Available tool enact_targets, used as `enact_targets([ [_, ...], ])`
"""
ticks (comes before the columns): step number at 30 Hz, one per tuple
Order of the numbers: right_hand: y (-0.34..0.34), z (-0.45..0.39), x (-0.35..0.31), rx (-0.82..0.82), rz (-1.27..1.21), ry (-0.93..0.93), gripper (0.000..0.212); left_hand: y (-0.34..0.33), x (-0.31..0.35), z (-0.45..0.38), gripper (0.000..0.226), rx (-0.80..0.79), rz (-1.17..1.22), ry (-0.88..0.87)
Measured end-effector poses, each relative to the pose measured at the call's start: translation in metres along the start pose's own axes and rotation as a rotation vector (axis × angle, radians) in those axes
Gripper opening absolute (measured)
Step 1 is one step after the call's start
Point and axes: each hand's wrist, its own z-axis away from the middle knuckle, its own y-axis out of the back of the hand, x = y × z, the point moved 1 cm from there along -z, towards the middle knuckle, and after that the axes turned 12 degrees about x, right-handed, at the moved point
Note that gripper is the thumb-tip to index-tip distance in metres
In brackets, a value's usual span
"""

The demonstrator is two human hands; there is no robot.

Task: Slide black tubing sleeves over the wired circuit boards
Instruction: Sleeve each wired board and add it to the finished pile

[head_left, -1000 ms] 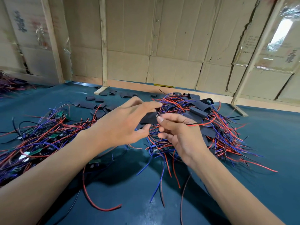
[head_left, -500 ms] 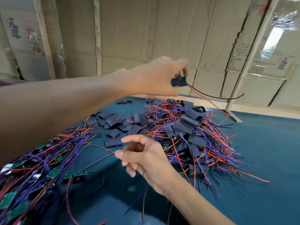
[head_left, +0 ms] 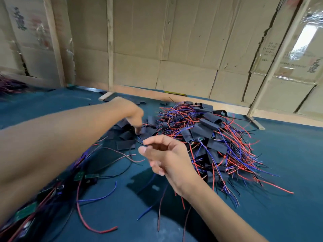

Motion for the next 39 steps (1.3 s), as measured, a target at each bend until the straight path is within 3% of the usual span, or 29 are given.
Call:
enact_targets([
  [9,0.005,-0.004,0.000,0.089,0.074,0.039,0.014,-0.014,-0.033,0.026,0.059,0.037,0.292,0.023],
  [11,0.003,-0.002,0.003,0.083,0.157,0.072,0.012,-0.011,-0.036,0.034,0.065,0.002,0.251,0.028],
  [13,-0.002,0.002,0.008,0.055,0.355,0.219,0.011,-0.010,-0.037,0.043,0.068,-0.061,0.084,0.039],
  [16,-0.013,0.013,0.014,-0.125,0.788,0.528,0.020,-0.011,-0.030,0.054,0.050,-0.095,-0.106,0.018],
  [20,-0.037,0.020,0.019,-0.399,1.017,0.655,0.043,-0.016,-0.026,0.066,0.033,0.008,-0.119,-0.014],
  [27,-0.079,0.010,0.008,-0.542,1.365,0.749,0.029,-0.022,-0.027,0.065,0.086,-0.014,0.109,0.064],
  [30,-0.084,0.012,-0.008,-0.581,1.285,0.702,0.020,-0.024,-0.019,0.065,0.075,-0.035,0.055,0.001],
  [33,-0.072,0.008,-0.033,-0.508,1.220,0.684,0.019,-0.025,-0.018,0.065,0.028,0.073,-0.064,-0.076],
  [35,-0.059,0.000,-0.055,-0.384,1.080,0.574,0.013,-0.024,-0.020,0.067,0.013,0.105,-0.017,-0.050],
  [39,-0.027,-0.018,-0.092,-0.258,0.388,0.290,0.020,-0.021,-0.013,0.071,0.042,0.096,0.020,0.010],
])
